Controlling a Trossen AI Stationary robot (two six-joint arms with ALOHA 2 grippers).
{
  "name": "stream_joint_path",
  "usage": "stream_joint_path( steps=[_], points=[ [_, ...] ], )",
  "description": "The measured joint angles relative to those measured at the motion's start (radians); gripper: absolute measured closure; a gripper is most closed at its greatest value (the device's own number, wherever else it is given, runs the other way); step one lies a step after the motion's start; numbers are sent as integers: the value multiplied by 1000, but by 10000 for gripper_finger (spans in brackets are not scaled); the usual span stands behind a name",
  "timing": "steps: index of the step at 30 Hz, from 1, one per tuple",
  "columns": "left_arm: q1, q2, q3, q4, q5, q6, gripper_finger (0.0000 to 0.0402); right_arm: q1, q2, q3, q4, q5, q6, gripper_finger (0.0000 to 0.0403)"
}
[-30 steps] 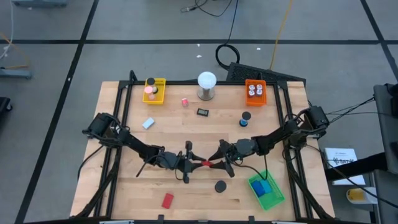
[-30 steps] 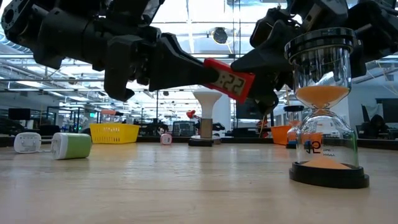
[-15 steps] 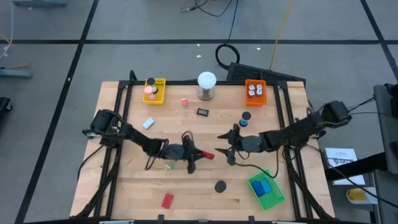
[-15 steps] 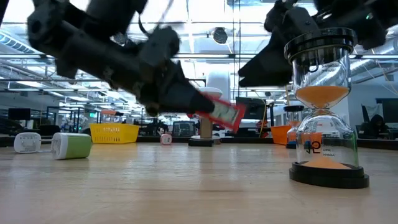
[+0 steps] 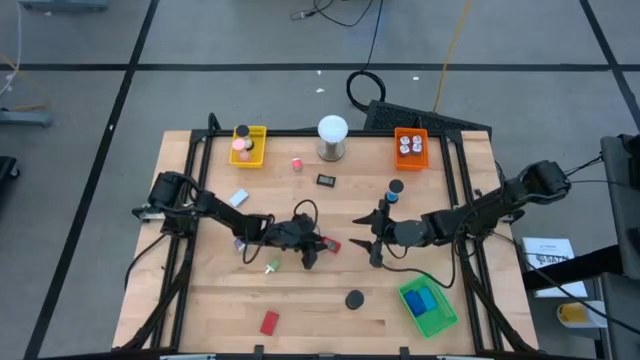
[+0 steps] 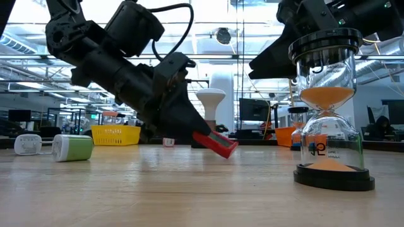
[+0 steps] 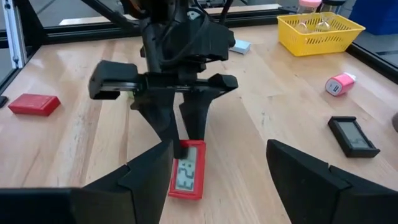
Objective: Pick & Place Office items
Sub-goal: Put the top red digital clock into the green bin
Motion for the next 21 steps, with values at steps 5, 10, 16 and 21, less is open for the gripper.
stream_joint_path(
  steps=[5,10,16,21],
  points=[
    [12,-11,0,-25,34,98,220,0,0,0,0,6,5,154],
    [11,-61,-1,-113,23,241,216,-1,1,11,-21,85,25,166],
    [12,-129,-80,-94,-13,335,258,-7,34,107,-176,104,65,191],
    [-5,-148,-241,237,-69,371,314,-28,134,232,-347,84,155,190]
  ],
)
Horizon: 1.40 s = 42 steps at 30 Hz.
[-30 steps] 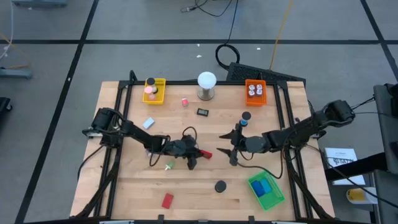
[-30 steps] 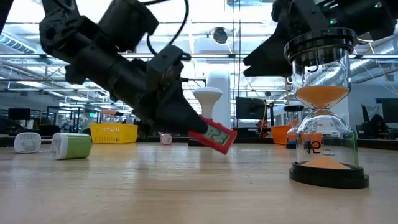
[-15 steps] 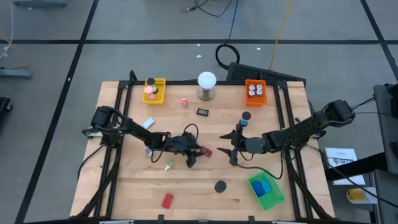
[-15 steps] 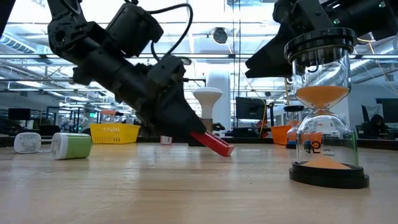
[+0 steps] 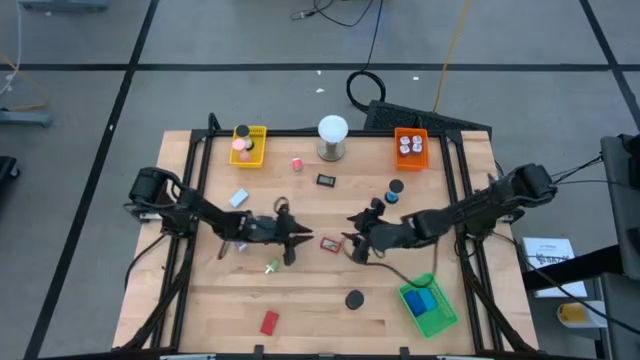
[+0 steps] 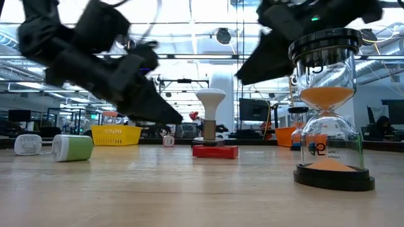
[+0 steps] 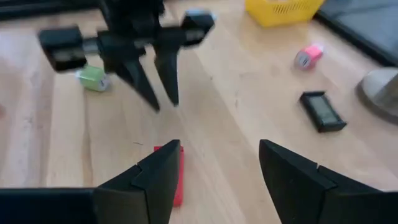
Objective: Pick & Place Office items
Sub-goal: Put the top red digital clock into the green bin
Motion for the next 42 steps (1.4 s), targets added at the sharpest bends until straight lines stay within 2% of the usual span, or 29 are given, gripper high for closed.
stream_joint_path(
  steps=[2,5,8,10,13,17,25,31,42],
  points=[
    [-13,0,-68,162,-36,30,334,-13,49,51,-102,-41,18,180],
    [-23,-1,-152,352,-78,68,361,-35,136,145,-154,-153,21,158],
    [-24,-1,-208,468,-109,92,383,-54,210,226,-240,-246,25,132],
    [-23,-1,-227,504,-120,102,395,-67,260,277,-290,-272,25,116],
    [-22,-1,-231,506,-119,104,394,-82,325,342,-353,-272,22,99],
    [-24,0,-227,501,-118,104,370,-93,383,387,-389,-286,15,89],
    [-23,0,-225,499,-117,100,339,-98,404,398,-374,-324,15,89],
    [-23,0,-225,499,-116,100,335,-98,404,398,-362,-324,0,89],
    [-23,0,-225,501,-115,100,334,-99,480,398,-322,-321,-11,97]
  ],
)
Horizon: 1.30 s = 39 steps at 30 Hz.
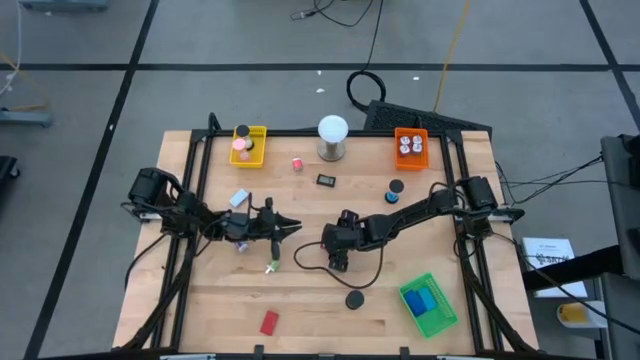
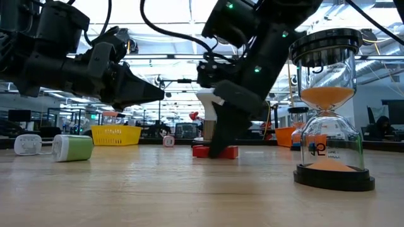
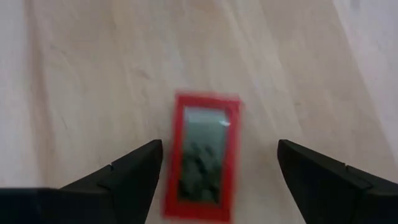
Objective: Pick & Place Office items
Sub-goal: Put the top red digital clock into the green bin
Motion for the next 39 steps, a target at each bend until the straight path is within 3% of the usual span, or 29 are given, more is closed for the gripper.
stream_joint_path(
  steps=[22,29,39],
  points=[
    [0,0,4,4,0,0,334,1,-20,-1,-7,-2,0,265],
    [0,0,4,-5,130,126,334,1,-21,-1,-8,-2,9,269],
    [-1,0,3,-26,138,129,334,23,-66,-1,-124,-29,59,269]
  ],
)
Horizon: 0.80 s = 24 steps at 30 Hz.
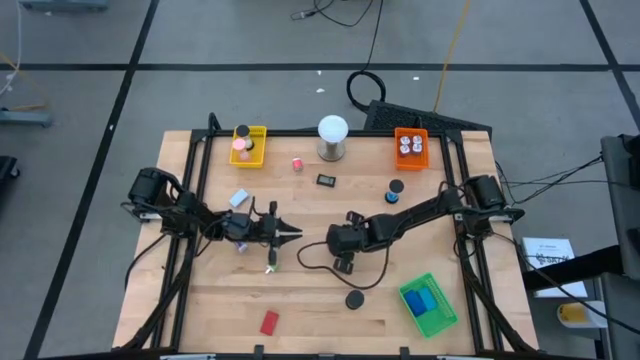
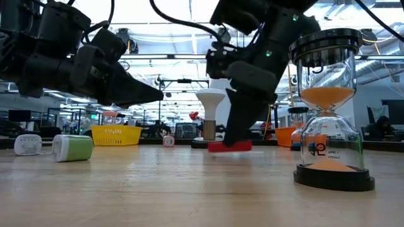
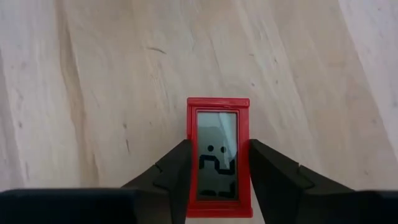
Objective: Pick & Place Office items
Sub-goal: Put the top red digital clock into the green bin
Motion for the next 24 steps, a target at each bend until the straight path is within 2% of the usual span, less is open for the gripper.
stream_joint_path(
  steps=[5,13,18,24],
  points=[
    [-5,0,0,1,0,0,334,37,0,0,-117,13,47,263],
    [-5,0,0,0,0,0,334,77,-2,-12,-135,18,76,251],
    [-5,0,0,-16,1,-11,334,78,-33,-17,-163,-13,63,212],
    [-5,0,0,-21,1,-11,334,75,-91,-15,-147,-2,13,162]
  ],
)
